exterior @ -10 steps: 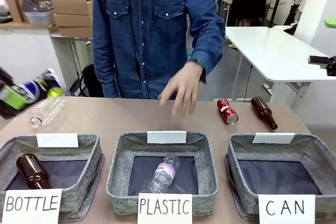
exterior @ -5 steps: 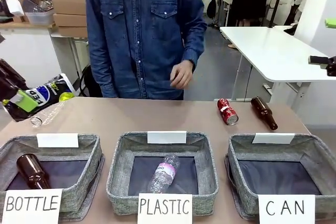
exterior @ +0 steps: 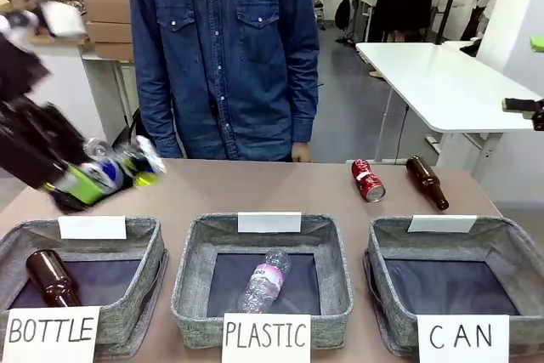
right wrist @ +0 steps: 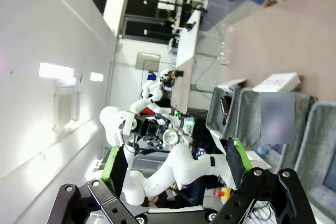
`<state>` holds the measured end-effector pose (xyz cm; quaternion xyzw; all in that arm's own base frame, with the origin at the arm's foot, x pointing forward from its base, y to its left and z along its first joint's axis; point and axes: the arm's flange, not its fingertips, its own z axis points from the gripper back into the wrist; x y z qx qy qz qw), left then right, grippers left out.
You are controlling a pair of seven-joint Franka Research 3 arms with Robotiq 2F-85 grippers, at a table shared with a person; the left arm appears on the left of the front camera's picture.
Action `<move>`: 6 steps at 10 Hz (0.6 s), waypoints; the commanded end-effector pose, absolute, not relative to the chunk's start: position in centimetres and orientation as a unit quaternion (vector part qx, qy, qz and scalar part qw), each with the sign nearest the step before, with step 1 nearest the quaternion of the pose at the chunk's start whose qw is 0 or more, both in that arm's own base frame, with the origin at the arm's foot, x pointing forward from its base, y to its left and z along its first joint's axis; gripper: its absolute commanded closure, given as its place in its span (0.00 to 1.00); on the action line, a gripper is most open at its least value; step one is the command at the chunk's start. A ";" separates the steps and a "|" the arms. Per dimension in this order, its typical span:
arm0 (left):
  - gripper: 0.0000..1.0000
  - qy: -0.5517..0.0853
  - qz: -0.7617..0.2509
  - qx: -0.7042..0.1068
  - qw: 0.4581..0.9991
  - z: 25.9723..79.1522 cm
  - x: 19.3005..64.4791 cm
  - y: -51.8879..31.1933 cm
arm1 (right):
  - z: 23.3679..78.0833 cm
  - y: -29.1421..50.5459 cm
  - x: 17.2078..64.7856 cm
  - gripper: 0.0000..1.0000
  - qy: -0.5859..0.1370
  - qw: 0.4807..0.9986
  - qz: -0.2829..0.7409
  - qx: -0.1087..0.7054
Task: Sort the can waste into the basket.
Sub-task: Pick up the can waste from the table and place it in the right Fabric basket.
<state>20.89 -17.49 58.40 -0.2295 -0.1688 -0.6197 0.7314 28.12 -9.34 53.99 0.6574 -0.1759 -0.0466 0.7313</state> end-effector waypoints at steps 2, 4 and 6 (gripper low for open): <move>0.55 -0.212 -0.737 -0.183 0.615 56.8 21.7 -33.2 | 53.6 -18.5 22.7 0.00 -0.172 0.764 -0.095 0.615; 0.55 -0.191 -0.792 -0.158 0.557 54.7 23.4 -44.9 | 50.7 -22.5 17.6 0.00 -0.190 0.776 -0.110 0.592; 0.55 -0.194 -0.828 -0.127 0.511 51.8 26.0 -54.1 | 47.7 -24.2 14.1 0.00 -0.222 0.780 -0.094 0.578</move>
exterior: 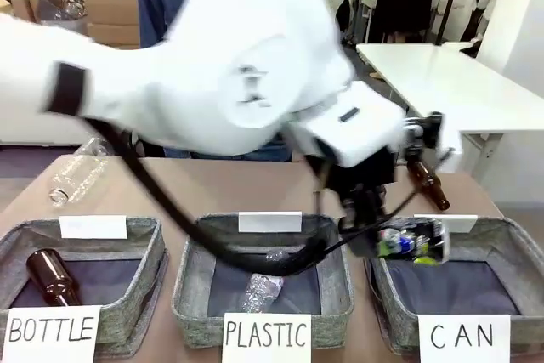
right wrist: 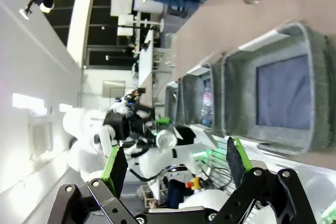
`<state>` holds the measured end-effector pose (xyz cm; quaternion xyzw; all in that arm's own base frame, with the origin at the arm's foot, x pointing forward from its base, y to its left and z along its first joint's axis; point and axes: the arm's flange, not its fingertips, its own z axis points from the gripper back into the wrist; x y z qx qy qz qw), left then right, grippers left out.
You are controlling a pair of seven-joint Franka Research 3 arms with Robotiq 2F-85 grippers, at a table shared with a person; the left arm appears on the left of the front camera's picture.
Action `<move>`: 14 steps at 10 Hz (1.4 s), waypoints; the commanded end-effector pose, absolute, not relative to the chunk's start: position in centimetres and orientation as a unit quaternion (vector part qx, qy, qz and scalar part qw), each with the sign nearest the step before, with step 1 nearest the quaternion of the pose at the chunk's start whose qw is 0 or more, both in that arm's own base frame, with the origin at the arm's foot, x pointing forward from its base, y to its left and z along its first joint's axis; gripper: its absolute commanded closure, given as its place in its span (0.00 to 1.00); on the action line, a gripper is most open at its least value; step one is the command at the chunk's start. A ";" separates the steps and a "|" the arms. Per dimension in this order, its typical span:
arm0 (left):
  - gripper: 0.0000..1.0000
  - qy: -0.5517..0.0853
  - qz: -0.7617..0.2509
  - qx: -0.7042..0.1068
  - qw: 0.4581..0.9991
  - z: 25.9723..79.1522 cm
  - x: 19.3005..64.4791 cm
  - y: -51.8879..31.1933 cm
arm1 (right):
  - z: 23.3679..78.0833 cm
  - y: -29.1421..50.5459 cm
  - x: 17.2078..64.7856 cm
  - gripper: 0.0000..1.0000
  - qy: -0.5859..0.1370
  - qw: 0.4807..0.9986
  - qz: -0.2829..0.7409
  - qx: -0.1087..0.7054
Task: Sort the can waste into the basket.
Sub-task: Pick up the can waste from the table and place it in the right Fabric basket.
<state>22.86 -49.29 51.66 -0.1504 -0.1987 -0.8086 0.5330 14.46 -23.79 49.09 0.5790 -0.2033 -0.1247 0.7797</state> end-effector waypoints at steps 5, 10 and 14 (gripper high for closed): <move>0.55 -0.173 -0.831 -0.118 0.515 46.2 30.8 -64.0 | 50.4 -22.7 16.2 0.00 -0.191 0.775 -0.130 0.588; 0.00 -0.151 -0.822 -0.130 0.534 46.1 31.3 -62.5 | 50.4 -22.7 16.2 0.00 -0.191 0.775 -0.130 0.588; 0.00 -0.155 -0.819 -0.137 0.535 46.5 31.0 -61.8 | 50.4 -22.7 16.2 0.00 -0.191 0.775 -0.130 0.588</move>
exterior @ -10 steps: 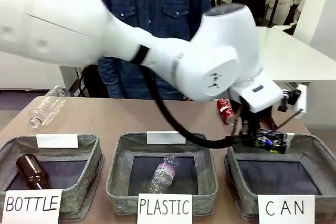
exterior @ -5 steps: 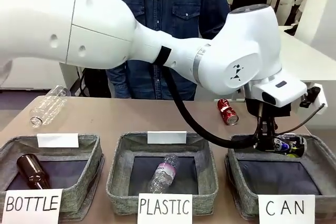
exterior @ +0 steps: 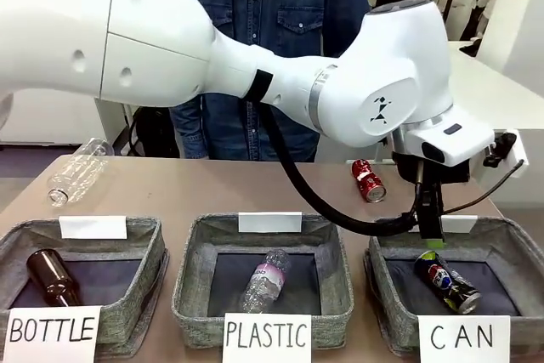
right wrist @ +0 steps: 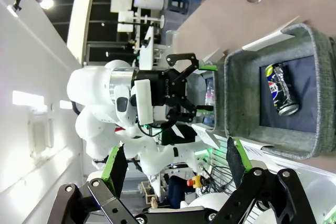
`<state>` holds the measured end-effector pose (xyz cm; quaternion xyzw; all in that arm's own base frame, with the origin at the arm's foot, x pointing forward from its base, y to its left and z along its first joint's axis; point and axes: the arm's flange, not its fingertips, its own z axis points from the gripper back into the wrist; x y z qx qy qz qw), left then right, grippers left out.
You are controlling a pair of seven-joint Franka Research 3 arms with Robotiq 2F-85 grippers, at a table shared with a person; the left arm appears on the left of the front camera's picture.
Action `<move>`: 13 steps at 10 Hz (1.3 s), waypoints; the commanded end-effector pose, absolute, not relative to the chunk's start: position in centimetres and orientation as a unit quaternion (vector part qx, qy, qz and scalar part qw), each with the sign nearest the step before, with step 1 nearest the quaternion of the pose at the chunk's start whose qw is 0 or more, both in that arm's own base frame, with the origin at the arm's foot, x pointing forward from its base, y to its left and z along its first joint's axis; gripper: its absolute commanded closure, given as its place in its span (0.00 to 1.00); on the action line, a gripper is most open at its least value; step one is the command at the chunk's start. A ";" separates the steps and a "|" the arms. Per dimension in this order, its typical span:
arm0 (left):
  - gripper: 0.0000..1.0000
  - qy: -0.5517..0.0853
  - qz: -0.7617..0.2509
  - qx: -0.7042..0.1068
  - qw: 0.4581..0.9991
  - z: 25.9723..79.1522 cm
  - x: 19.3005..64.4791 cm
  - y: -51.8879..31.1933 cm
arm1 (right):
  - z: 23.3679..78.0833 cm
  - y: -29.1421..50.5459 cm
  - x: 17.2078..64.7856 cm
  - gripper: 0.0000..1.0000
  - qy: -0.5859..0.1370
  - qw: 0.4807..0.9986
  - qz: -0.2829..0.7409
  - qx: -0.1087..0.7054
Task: Sort the can waste into the basket.
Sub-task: Pick up the can waste from the table and place it in the right Fabric basket.
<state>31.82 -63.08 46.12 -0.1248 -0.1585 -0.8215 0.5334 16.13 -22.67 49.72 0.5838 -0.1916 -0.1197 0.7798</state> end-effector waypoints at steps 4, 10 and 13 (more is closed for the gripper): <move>0.00 -0.080 -0.792 -0.177 0.579 49.5 30.2 -56.1 | 50.1 -21.2 17.4 0.00 -0.177 0.796 -0.094 0.571; 0.00 -0.057 -0.682 -0.317 0.656 59.3 30.9 -26.6 | 51.7 -4.6 28.0 0.00 -0.064 0.821 0.050 0.565; 0.00 -0.122 -0.551 -0.421 0.710 61.1 30.9 -12.8 | 51.2 1.2 29.5 0.00 -0.024 0.822 0.080 0.564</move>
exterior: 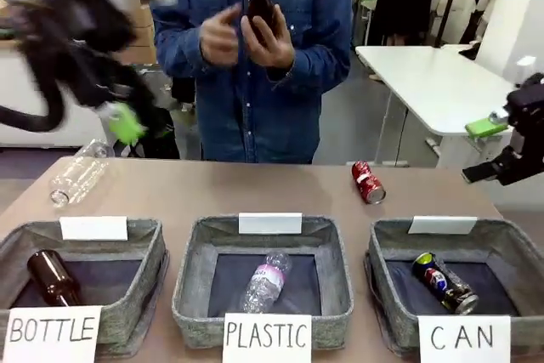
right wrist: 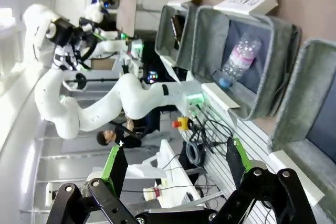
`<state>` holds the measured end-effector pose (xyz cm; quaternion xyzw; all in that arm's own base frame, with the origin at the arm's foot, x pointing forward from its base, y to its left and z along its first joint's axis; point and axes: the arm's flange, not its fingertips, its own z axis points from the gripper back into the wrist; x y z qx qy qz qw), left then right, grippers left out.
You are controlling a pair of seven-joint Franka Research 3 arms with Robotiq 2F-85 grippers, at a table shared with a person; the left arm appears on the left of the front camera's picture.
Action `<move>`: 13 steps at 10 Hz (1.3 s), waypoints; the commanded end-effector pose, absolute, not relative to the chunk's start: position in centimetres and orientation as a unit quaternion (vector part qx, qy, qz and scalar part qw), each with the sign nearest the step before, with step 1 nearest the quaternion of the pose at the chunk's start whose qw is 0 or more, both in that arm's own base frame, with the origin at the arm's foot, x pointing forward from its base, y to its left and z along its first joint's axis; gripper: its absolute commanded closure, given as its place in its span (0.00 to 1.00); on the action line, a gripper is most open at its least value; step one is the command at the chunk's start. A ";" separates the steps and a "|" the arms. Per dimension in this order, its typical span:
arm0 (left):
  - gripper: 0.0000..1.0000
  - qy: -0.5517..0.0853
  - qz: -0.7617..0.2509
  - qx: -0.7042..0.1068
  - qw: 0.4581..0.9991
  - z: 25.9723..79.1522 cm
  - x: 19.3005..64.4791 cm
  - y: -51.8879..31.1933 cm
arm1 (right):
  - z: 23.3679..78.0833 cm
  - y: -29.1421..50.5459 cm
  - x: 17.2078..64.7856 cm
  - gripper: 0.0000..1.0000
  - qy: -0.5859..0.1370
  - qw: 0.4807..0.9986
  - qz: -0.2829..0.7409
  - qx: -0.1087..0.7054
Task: Sort the can waste into the basket.
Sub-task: Pick up the can waste from the table and place it in the right Fabric basket.
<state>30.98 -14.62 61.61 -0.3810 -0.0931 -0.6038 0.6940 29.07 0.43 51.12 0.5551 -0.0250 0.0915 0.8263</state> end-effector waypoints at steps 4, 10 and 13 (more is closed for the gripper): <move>0.00 -0.158 -0.324 -0.427 0.829 62.1 30.0 1.8 | 51.4 2.6 30.5 0.00 0.008 0.798 0.076 0.598; 0.00 -0.135 -0.438 -0.433 0.776 61.8 30.7 -2.3 | 50.7 2.4 29.7 0.00 0.000 0.822 0.094 0.561; 0.00 -0.173 -0.343 -0.413 0.826 64.1 31.9 5.9 | 50.7 2.4 29.7 0.00 0.000 0.822 0.094 0.561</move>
